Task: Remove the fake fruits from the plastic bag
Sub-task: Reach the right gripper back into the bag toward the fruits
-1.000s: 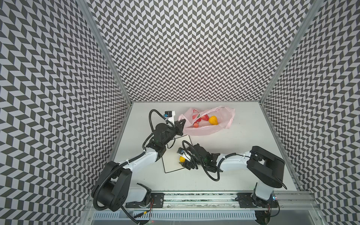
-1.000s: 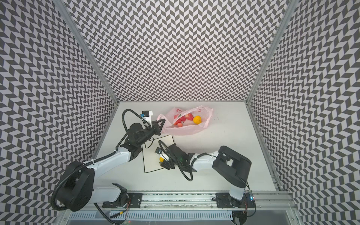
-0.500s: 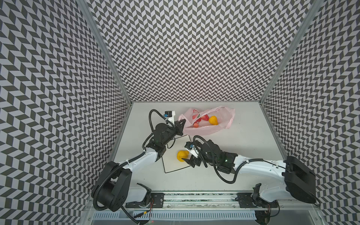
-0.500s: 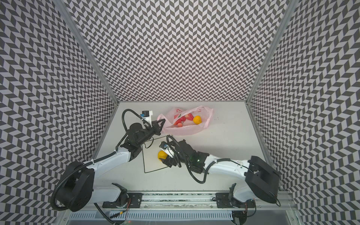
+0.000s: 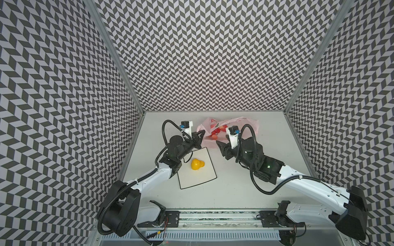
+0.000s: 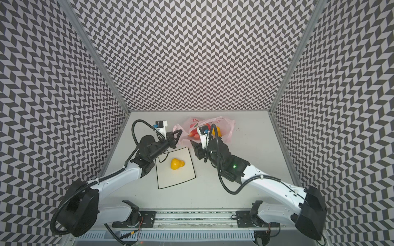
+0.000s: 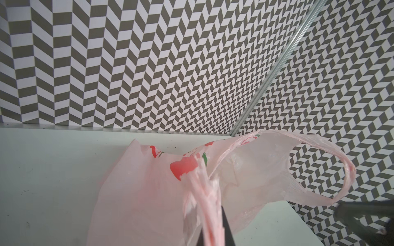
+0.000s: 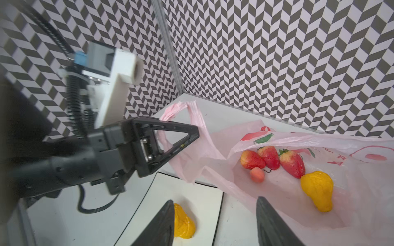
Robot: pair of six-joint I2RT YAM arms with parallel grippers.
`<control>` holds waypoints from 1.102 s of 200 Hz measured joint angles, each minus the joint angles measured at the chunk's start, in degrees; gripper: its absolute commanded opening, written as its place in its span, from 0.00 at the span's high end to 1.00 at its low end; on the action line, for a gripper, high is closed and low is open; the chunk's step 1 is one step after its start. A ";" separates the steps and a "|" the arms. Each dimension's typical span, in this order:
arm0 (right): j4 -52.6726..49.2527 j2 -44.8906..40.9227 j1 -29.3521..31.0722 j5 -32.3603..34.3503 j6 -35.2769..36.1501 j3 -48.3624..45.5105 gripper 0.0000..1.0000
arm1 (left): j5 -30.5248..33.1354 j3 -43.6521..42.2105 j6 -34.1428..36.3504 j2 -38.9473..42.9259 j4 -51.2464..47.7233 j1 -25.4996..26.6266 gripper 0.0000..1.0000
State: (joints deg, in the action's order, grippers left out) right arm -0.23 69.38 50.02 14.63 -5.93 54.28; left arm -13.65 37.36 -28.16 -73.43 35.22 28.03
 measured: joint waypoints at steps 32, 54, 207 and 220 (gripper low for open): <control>0.83 7.15 -6.88 -1.92 12.81 2.67 0.52 | 0.44 0.00 -0.09 1.36 -0.24 1.05 1.00; 1.77 12.00 -8.72 -0.52 24.72 2.78 0.54 | 1.55 0.00 -0.57 2.25 -0.24 1.62 1.00; -7.80 32.24 -14.14 2.95 43.45 9.42 0.42 | 4.57 -0.28 0.07 5.20 0.68 4.26 1.00; -11.06 33.59 -14.64 1.14 35.23 12.46 0.35 | 4.17 -1.11 0.15 5.25 1.60 4.61 1.00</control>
State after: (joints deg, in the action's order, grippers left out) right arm -11.29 102.98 35.38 15.77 29.30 66.74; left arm -9.47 36.25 -28.01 -68.18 36.82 32.64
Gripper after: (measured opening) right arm 0.609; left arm 0.047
